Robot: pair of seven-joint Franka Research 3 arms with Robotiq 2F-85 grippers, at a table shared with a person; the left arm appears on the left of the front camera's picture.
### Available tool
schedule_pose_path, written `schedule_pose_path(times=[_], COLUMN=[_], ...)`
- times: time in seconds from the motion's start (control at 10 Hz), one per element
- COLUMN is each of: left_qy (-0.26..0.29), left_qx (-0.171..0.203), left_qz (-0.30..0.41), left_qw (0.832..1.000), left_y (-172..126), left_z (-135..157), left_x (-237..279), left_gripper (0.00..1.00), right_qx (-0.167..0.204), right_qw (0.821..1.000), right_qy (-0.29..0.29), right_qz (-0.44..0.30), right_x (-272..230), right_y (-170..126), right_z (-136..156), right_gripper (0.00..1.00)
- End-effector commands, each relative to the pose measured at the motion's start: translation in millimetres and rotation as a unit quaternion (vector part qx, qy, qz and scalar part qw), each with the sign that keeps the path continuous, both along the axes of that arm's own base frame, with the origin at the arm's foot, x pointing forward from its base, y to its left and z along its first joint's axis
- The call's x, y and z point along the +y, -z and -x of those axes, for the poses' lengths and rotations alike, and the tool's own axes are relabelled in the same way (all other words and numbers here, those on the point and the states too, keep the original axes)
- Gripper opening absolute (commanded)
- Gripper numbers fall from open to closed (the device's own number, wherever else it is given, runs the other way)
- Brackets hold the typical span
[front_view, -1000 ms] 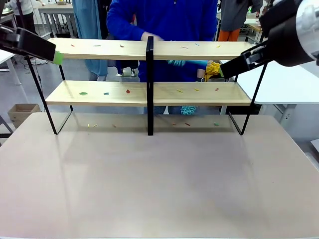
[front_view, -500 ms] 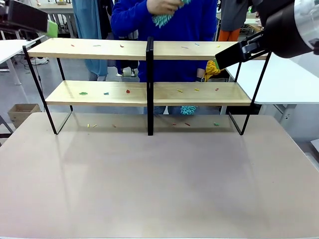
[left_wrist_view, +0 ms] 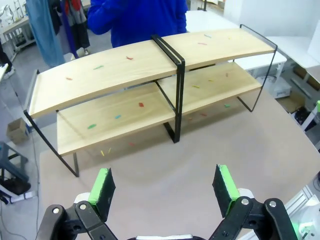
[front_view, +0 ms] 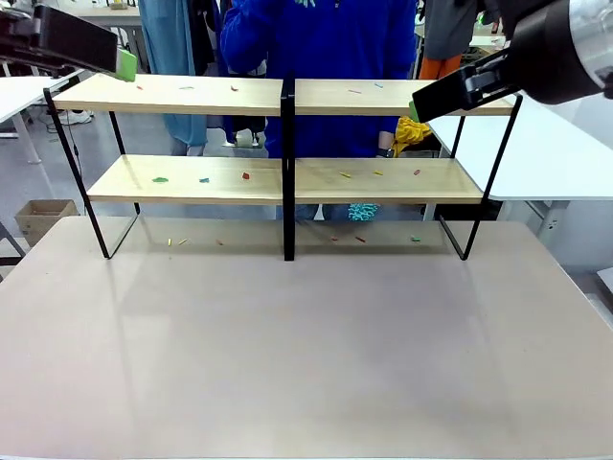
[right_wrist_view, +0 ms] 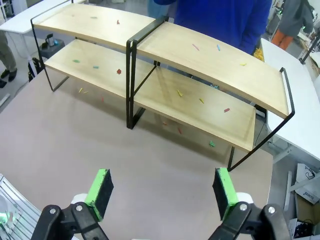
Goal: Clean the shelves.
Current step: Pick up the Duster when the human hands it over.
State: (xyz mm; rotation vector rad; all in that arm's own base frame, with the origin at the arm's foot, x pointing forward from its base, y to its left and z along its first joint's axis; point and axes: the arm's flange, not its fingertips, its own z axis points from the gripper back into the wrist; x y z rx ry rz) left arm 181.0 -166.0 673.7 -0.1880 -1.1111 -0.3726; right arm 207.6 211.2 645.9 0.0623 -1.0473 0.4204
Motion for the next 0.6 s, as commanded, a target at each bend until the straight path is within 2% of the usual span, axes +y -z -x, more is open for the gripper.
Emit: schedule_pose_path(times=[0.0,0.2,0.3,0.4,0.5], left_qy=[0.013,0.01,-0.017,0.006,0.006], left_qx=[0.005,0.014,0.022,0.011,0.011], left_qz=[-0.01,-0.014,-0.023,-0.007,-0.007], left_qw=[1.0,1.0,0.999,1.0,1.0], left_y=[17,18,18,4,4], left_z=[3,2,2,-1,-1], left_x=[6,5,4,-3,-3], left_gripper=[1.0,1.0,1.0,1.0,1.0], right_qx=[0.002,-0.004,-0.009,-0.012,-0.003], right_qw=[1.0,0.999,0.999,0.999,0.999], right_qy=[-0.001,-0.002,0.003,0.011,0.023], right_qz=[-0.025,-0.034,-0.039,-0.041,-0.048], right_x=[4,6,9,13,17], right_y=[6,4,1,-1,-2], right_z=[-4,-2,1,7,13], right_gripper=[1.0,1.0,1.0,1.0,1.0])
